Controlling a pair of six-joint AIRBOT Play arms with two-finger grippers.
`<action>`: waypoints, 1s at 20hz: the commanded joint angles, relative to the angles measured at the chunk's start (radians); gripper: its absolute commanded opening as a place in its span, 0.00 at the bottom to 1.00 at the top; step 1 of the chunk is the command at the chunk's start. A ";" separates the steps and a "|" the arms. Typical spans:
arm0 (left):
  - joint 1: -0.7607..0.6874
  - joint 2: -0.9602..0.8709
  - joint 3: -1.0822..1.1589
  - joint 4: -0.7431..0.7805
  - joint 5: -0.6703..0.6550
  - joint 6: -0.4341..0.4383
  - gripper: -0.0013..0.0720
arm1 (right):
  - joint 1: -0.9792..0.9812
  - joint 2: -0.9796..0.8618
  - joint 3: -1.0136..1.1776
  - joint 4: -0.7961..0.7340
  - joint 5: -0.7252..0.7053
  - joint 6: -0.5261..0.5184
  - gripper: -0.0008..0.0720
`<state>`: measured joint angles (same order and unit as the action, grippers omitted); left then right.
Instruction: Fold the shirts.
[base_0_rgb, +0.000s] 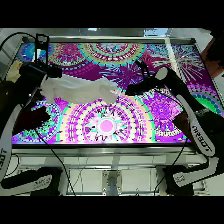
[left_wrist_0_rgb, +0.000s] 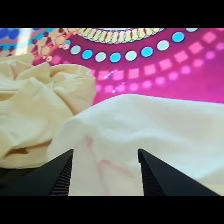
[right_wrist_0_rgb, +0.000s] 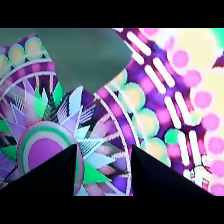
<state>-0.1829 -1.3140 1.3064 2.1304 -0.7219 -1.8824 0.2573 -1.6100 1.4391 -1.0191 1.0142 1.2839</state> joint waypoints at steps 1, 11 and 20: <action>0.021 -0.005 0.002 -0.100 0.061 -0.002 0.67 | 0.053 -0.048 0.000 0.124 -0.189 0.003 0.58; 0.021 -0.124 0.001 -0.085 -0.019 0.107 0.67 | 0.096 -0.227 0.003 0.819 -0.379 -0.245 0.68; 0.062 -0.234 0.002 -0.031 -0.004 0.107 0.67 | 0.137 -0.351 0.087 0.932 -0.401 -0.232 0.68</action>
<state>-0.1436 -1.5284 1.3071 2.0869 -0.7361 -1.7760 0.3824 -1.9125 1.4773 -0.1352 0.6167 1.0462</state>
